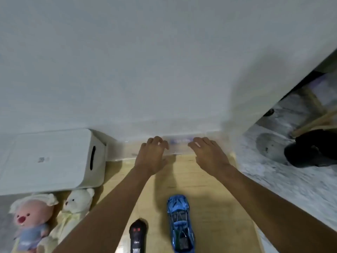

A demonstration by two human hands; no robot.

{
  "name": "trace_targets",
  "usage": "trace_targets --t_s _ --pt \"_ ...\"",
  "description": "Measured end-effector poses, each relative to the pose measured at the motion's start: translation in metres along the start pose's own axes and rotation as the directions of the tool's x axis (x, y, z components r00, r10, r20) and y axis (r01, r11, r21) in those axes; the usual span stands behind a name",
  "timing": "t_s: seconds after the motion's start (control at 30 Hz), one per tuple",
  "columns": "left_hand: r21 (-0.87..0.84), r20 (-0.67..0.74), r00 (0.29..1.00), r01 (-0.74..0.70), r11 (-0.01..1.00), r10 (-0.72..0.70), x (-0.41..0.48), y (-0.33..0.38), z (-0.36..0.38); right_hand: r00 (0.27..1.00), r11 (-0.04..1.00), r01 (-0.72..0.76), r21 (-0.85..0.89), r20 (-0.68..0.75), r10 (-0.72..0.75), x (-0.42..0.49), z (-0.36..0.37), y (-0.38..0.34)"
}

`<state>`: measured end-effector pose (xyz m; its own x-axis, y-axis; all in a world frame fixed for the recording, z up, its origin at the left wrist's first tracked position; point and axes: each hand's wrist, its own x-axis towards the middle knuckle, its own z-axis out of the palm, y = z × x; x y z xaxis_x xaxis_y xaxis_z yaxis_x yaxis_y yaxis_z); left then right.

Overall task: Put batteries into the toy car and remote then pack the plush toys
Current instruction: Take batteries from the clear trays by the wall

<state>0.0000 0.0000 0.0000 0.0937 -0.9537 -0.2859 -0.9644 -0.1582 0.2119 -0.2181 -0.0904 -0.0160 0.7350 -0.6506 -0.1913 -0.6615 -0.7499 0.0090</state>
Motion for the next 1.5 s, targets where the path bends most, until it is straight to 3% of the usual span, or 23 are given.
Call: trace_targets --t_s 0.27,0.4,0.63,0.77,0.9,1.0,1.1,1.17,1.3,1.37,1.5 --pt "0.258 -0.214 0.973 -0.032 0.966 0.090 0.022 0.000 0.023 0.981 0.992 0.026 -0.125 -0.186 -0.049 0.020 0.016 0.006" --pt "0.327 -0.303 0.921 -0.142 0.934 0.246 0.021 -0.003 0.028 0.975 0.992 0.063 -0.109 -0.206 -0.085 0.021 0.022 0.007" --pt "0.311 -0.330 0.882 -0.234 0.921 0.336 0.018 -0.008 0.028 0.985 0.996 0.082 -0.021 -0.148 -0.084 0.017 0.014 0.008" --pt "0.311 -0.359 0.909 -0.095 0.946 0.209 0.018 -0.004 0.033 0.978 0.995 0.084 0.060 -0.195 -0.071 0.016 0.009 0.011" --pt "0.181 -0.373 0.928 0.068 0.981 0.004 0.013 0.000 0.045 0.978 0.975 0.109 0.194 -0.195 -0.070 0.017 -0.005 0.019" --pt "0.079 -0.376 0.917 0.173 0.982 -0.131 0.010 0.001 0.041 0.979 0.913 0.080 0.401 -0.204 0.004 0.021 -0.022 0.032" --pt "0.064 -0.362 0.918 0.196 0.979 -0.160 0.007 0.004 0.039 0.949 0.853 0.058 0.518 -0.293 0.113 0.024 -0.032 0.039" --pt "0.076 -0.356 0.917 0.219 0.973 -0.178 0.007 0.003 0.039 0.886 0.871 0.032 0.491 -0.417 0.203 0.024 -0.033 0.036" --pt "0.081 -0.339 0.922 0.228 0.970 -0.189 0.006 0.004 0.037 0.759 0.936 -0.023 0.352 -0.603 0.246 0.024 -0.018 0.025" --pt "0.068 -0.336 0.922 0.225 0.972 -0.190 0.006 0.004 0.035 0.771 0.936 -0.074 0.345 -0.575 0.273 0.022 -0.009 0.020" --pt "0.035 -0.375 0.909 0.212 0.977 -0.184 0.006 0.003 0.032 0.867 0.952 -0.154 0.265 -0.426 0.259 0.011 0.005 0.014"
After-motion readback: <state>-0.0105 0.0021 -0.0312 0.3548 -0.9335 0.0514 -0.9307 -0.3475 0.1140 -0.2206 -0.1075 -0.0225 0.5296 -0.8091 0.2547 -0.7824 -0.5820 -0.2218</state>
